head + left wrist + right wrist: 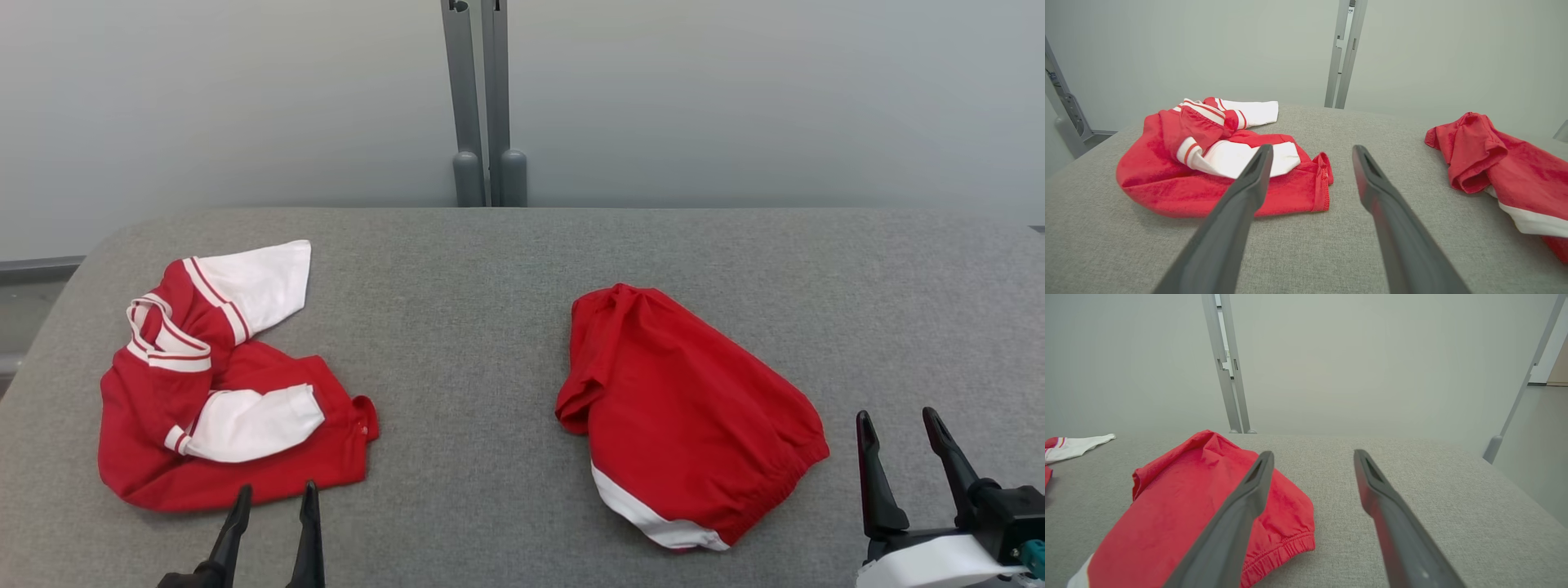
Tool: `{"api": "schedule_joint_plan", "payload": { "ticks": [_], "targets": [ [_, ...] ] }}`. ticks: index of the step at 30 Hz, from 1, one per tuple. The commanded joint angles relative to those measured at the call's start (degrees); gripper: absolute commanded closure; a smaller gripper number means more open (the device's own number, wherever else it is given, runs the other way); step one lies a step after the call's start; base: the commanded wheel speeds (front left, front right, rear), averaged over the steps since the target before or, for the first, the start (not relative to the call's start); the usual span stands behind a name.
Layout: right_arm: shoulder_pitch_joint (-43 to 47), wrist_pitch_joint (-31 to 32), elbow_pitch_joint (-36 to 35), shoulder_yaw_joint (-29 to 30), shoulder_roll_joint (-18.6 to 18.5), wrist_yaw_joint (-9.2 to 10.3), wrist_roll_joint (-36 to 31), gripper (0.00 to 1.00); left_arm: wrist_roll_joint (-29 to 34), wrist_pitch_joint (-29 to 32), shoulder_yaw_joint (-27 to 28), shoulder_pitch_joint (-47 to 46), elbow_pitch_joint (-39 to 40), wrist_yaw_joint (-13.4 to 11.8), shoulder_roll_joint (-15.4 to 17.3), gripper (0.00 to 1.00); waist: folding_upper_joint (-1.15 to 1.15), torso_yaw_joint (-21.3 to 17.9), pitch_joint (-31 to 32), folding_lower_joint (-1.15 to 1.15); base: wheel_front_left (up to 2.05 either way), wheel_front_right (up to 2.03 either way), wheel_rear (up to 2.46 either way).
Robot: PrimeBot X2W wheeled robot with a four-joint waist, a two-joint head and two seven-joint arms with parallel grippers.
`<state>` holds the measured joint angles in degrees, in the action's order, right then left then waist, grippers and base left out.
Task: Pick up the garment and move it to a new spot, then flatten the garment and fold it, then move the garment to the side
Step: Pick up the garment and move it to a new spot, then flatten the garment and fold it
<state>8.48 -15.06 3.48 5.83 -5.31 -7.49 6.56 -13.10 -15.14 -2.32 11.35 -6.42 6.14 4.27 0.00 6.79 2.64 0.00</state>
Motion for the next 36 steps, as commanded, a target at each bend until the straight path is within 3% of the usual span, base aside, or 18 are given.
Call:
{"api": "schedule_joint_plan", "payload": {
  "ticks": [1,28,30,36],
  "targets": [
    [-0.7,-0.2,0.1,-0.1,-0.1,0.00,-0.3,0.00,0.7,0.0,-0.2,-1.1,-0.2,0.4,-0.2,0.00,0.00,-0.5,-0.2,0.00,0.00,0.00,0.00],
    [-2.2,-0.2,0.4,-0.6,-0.4,0.00,0.1,0.00,2.7,0.0,-1.1,-4.2,-0.7,1.4,-0.7,0.00,0.00,-4.0,-1.0,0.00,0.00,0.00,0.00],
    [-2.7,-0.2,0.2,-0.7,-0.7,0.00,0.2,0.00,3.5,0.0,-3.8,-5.4,1.0,1.4,-0.9,0.00,0.00,-4.7,-1.4,0.00,0.00,0.00,0.00],
    [-4.3,-0.2,-0.1,-1.8,-0.7,0.00,0.0,0.00,1.0,2.9,-26.2,-11.5,0.0,1.3,-1.0,0.00,0.00,-8.7,-3.0,0.00,0.00,0.00,0.00]
  ]
}}
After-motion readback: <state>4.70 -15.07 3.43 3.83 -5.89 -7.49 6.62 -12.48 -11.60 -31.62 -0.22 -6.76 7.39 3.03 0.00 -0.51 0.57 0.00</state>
